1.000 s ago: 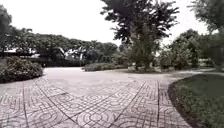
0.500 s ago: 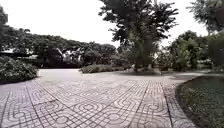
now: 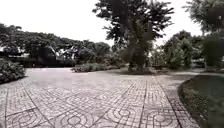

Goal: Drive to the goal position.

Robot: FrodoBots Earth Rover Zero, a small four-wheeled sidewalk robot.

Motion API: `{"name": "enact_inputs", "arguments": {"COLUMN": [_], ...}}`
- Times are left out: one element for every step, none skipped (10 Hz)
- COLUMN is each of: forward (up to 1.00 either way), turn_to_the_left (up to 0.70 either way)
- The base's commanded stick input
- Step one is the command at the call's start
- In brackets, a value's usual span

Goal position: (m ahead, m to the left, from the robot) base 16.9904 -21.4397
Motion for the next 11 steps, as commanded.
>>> {"name": "enact_inputs", "arguments": {"forward": [0.70,0.70,0.70,0.70,0.70,0.70,0.70,0.70,0.70,0.70,0.70], "turn_to_the_left": [0.00,0.00,0.00,0.00,0.00,-0.08,-0.10,0.00,0.00,0.00,0.00]}}
